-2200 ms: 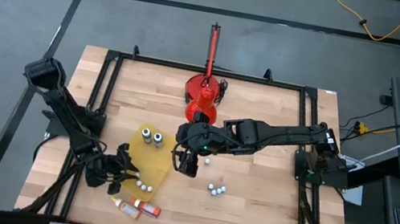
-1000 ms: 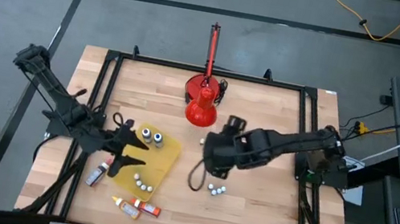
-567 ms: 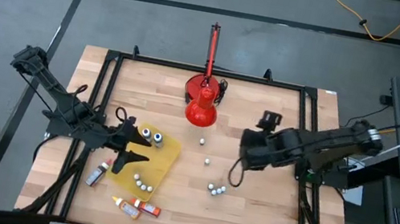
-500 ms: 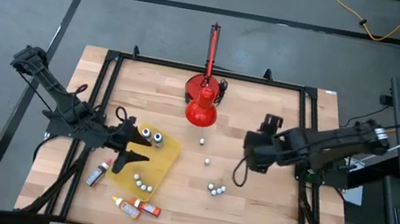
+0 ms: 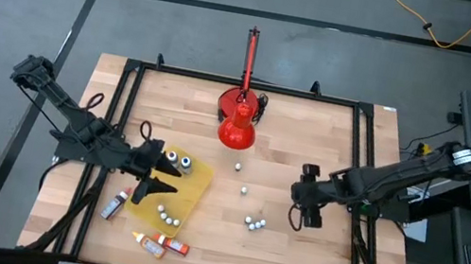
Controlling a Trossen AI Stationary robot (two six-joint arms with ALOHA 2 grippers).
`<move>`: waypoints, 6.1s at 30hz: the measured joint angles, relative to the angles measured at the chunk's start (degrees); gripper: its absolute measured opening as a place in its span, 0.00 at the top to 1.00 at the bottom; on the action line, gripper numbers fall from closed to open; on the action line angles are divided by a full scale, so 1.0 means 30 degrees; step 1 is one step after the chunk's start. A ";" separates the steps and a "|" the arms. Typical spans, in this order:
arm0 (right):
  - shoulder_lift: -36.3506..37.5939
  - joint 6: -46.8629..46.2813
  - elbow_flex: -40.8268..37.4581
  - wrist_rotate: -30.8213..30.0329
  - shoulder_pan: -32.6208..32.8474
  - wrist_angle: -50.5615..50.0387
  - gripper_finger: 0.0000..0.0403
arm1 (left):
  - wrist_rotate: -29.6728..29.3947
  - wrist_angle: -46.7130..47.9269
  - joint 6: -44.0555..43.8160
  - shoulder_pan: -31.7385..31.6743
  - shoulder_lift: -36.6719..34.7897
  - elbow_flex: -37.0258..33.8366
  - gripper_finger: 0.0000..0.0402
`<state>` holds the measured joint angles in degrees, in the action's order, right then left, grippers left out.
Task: Pick & Place food coloring
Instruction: Put the small green food coloring bottle into the yellow bin
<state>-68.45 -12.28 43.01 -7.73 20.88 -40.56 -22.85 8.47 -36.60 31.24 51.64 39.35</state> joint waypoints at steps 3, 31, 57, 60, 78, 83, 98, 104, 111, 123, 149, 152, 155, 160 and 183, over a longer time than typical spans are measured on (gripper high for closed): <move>0.0033 -0.2499 -0.1841 -0.0025 0.0000 0.2987 0.35 | -0.0042 -0.0435 -0.0427 0.0000 0.0000 0.0007 0.41; -0.3162 0.3633 -0.7609 0.0598 0.2271 1.8868 0.39 | -0.1042 -0.1229 -0.0713 0.0009 0.0000 0.0007 0.41; -1.0171 0.3786 -0.6508 0.0883 0.2288 2.6184 0.38 | -0.0983 -0.1187 -0.0735 0.0197 0.0000 0.0007 0.41; -1.0171 0.3245 -0.6603 0.0889 0.2288 2.6231 0.39 | -0.0985 -0.1189 -0.0604 0.0197 0.0000 0.0007 0.41; -1.0193 0.2639 -0.6582 0.0883 0.2289 2.6287 0.79 | -0.0991 -0.1190 -0.0597 0.0197 0.0000 0.0007 0.41; -1.0207 0.1858 -0.6458 0.0889 0.2295 2.6265 0.80 | -0.0991 -0.1188 -0.0580 0.0192 0.0000 0.0007 0.41; -0.3422 -0.1267 -0.5261 0.0483 0.2308 1.8530 0.81 | -0.1319 0.0156 0.1298 -0.1016 0.0522 0.2096 0.44; -0.1700 0.0325 -0.0082 -0.0532 0.2221 0.9801 0.82 | 0.0146 0.2713 0.2993 -0.2678 0.1702 0.5284 0.46; -0.2072 0.0652 0.6546 -0.1746 0.1281 0.4504 0.81 | 0.1801 0.5313 0.5059 -0.4057 0.3632 0.9557 0.46; -0.4938 0.0765 1.5420 -0.4155 -0.0526 0.0868 0.81 | 0.1236 0.8708 0.7194 -0.5220 0.7409 1.5728 0.46; -1.0193 0.3202 2.2299 -0.3876 -0.1712 -0.0720 0.80 | -0.0101 0.9883 0.7279 -0.5064 1.0002 1.8251 0.50; -1.0193 0.3206 2.2299 -0.3832 -0.1712 -0.0824 0.80 | -0.0087 0.9814 0.7253 -0.5039 1.0247 1.8251 0.52; -1.0193 0.3215 2.2299 -0.3822 -0.1712 -0.0860 0.80 | 0.0220 0.9740 0.7242 -0.5034 1.0471 1.8259 0.54; -1.0193 0.3224 2.2262 -0.3654 -0.1676 -0.1223 0.80 | 0.0736 0.9711 0.7234 -0.5034 1.0850 1.8272 0.58; -1.0187 0.2734 2.2270 -0.3505 -0.1709 -0.1035 0.79 | 0.0794 0.9545 0.7199 -0.4895 1.0586 1.8229 0.83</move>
<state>-99.01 -4.08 109.82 -18.24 15.76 -43.67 -20.47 37.10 -15.01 16.56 83.39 94.04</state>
